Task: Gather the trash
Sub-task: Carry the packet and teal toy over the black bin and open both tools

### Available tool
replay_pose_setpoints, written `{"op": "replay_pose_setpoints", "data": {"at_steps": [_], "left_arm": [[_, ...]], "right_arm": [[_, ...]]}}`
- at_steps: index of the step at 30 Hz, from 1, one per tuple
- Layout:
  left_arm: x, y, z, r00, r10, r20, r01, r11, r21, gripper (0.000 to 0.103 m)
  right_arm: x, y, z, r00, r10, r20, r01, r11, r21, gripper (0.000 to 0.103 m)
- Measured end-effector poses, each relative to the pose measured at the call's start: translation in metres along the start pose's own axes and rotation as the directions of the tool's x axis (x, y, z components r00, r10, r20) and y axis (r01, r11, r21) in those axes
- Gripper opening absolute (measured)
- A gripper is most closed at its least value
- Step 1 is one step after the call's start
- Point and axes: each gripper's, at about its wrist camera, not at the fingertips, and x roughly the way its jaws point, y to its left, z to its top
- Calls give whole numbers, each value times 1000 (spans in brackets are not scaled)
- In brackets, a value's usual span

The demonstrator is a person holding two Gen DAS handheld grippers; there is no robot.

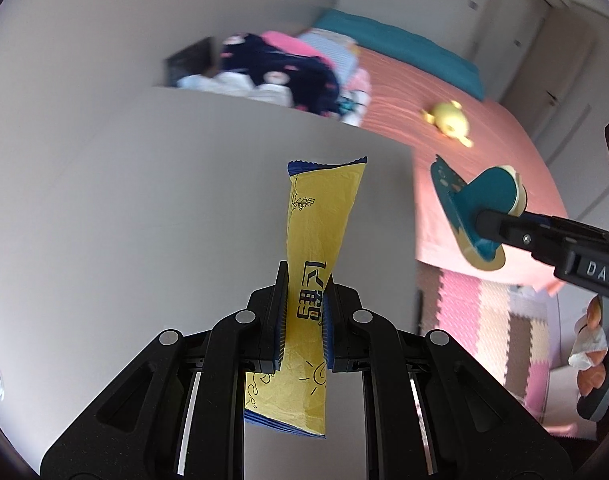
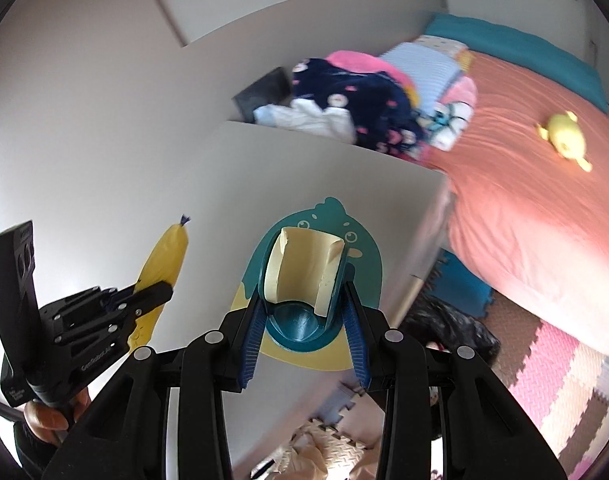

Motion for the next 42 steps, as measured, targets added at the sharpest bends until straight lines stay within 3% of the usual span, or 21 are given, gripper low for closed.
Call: {"op": "replay_pose_setpoints", "data": {"at_steps": [14,26,28,29,30,42], "left_arm": [[47,-130,13,986,-124,-115,147,965,219,14],[93,-190,1,958,-144,-249,216,932,292,14],[98,-193,-1,957,-123,-263,200,935,292,36],[100,-194,0,960,-103,-261,180,940,291,86],[101,-194,0,968,-82,-237,151,945,292,96],[99,-193,9,975,-76,-211,137,946,294,97]], "right_arm": [[-43,-117,-53,994,-112,-7,112,978,174,39],[-37,-175,-77,981,-159,-114,181,959,216,41],[-40,-178,-77,974,-197,-111,216,956,197,58],[-43,-178,-78,973,-212,-95,227,955,190,65],[-46,-179,-78,970,-228,-83,239,953,184,66],[-58,-182,-75,970,-238,-47,242,955,173,66]]}}
